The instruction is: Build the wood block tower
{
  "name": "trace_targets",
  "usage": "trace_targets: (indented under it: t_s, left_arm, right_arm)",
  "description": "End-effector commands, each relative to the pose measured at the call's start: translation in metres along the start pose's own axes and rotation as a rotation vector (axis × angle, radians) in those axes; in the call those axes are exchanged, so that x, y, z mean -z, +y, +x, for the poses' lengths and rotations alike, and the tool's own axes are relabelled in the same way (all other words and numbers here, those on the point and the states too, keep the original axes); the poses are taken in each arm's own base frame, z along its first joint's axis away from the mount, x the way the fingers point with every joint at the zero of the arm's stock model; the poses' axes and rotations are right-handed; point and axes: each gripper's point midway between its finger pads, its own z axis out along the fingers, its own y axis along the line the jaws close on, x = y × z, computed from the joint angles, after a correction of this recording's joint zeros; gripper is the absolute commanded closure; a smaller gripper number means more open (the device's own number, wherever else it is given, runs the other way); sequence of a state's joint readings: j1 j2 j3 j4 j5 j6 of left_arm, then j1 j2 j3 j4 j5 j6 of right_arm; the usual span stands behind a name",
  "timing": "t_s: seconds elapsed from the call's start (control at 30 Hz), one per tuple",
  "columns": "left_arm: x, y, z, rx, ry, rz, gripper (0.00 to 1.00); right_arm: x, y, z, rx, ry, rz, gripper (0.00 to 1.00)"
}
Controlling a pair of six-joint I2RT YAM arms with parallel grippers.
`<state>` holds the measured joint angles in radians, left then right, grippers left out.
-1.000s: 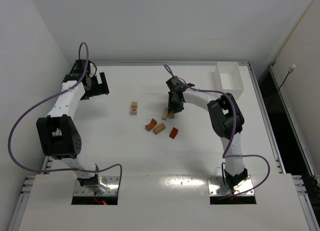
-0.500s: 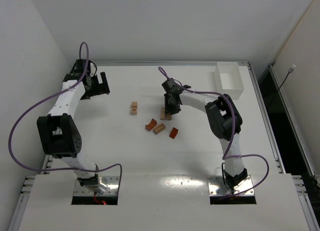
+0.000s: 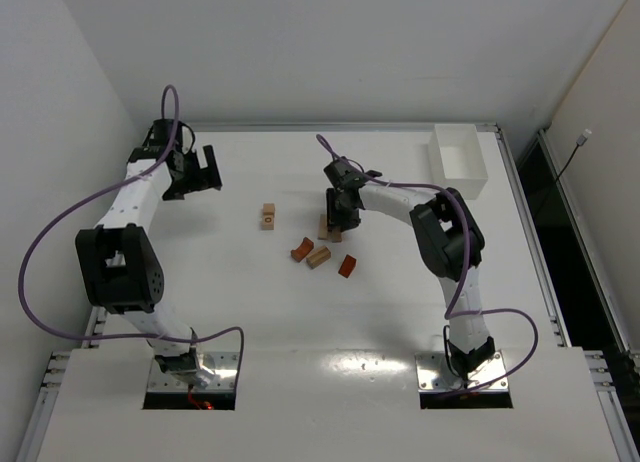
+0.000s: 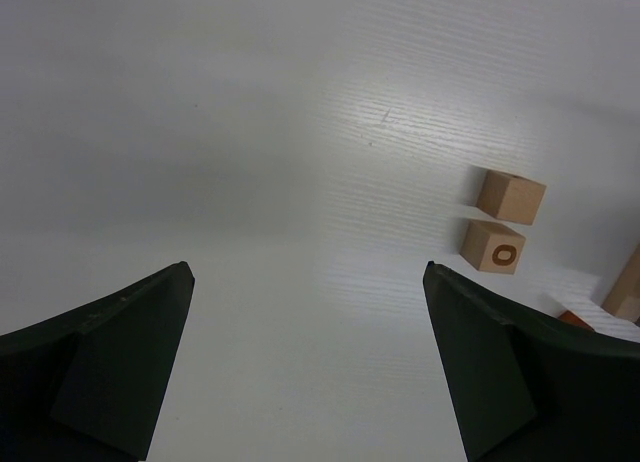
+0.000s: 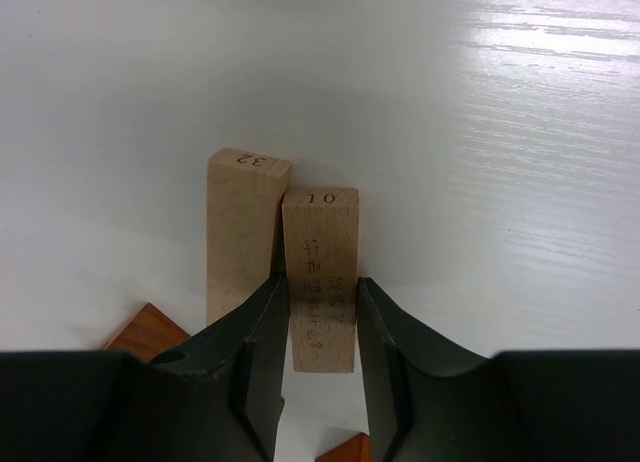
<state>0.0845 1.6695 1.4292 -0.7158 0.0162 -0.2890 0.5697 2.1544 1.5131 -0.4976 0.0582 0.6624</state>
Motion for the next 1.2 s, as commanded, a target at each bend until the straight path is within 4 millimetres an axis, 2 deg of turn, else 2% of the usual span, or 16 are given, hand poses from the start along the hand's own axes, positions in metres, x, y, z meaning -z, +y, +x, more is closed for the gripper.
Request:
trace_targets:
  t_s: [0.0, 0.23, 0.33, 0.5, 0.6, 0.8, 0.97, 1.17]
  left_arm:
    - [0.003, -0.008, -0.015, -0.008, -0.039, 0.026, 0.01]
    - [-0.001, -0.013, -0.012, -0.016, -0.025, 0.038, 0.01]
    - [0.001, -0.014, -0.016, -0.016, -0.036, 0.04, 0.01]
    - [0.0, -0.024, -0.009, -0.039, -0.021, 0.055, 0.01]
    - [0.001, -0.032, -0.004, -0.055, -0.015, 0.065, 0.01]
    - [-0.001, -0.038, 0.0, -0.073, -0.015, 0.067, 0.01]
    - [-0.001, -0.039, 0.0, -0.072, -0.019, 0.049, 0.01]
    - [0.002, -0.038, -0.002, -0.062, -0.03, 0.043, 0.01]
  right_arm:
    - [0.004, 0.003, -0.003, -0.007, -0.007, -0.023, 0.67]
    - [0.009, -0.001, -0.014, -0.007, -0.043, -0.014, 0.63]
    - [0.017, 0.001, -0.019, 0.003, -0.061, -0.023, 0.63]
    - [0.037, 0.008, -0.037, 0.02, -0.117, -0.07, 0.63]
    - [0.055, 0.019, -0.045, 0.034, -0.147, -0.126, 0.54]
    - [0.072, 0.038, -0.047, 0.07, -0.152, -0.204, 0.24]
    - [0.066, 0.041, -0.032, 0.094, -0.118, -0.168, 0.18]
    - [0.038, 0.032, -0.018, 0.078, -0.087, -0.084, 0.14]
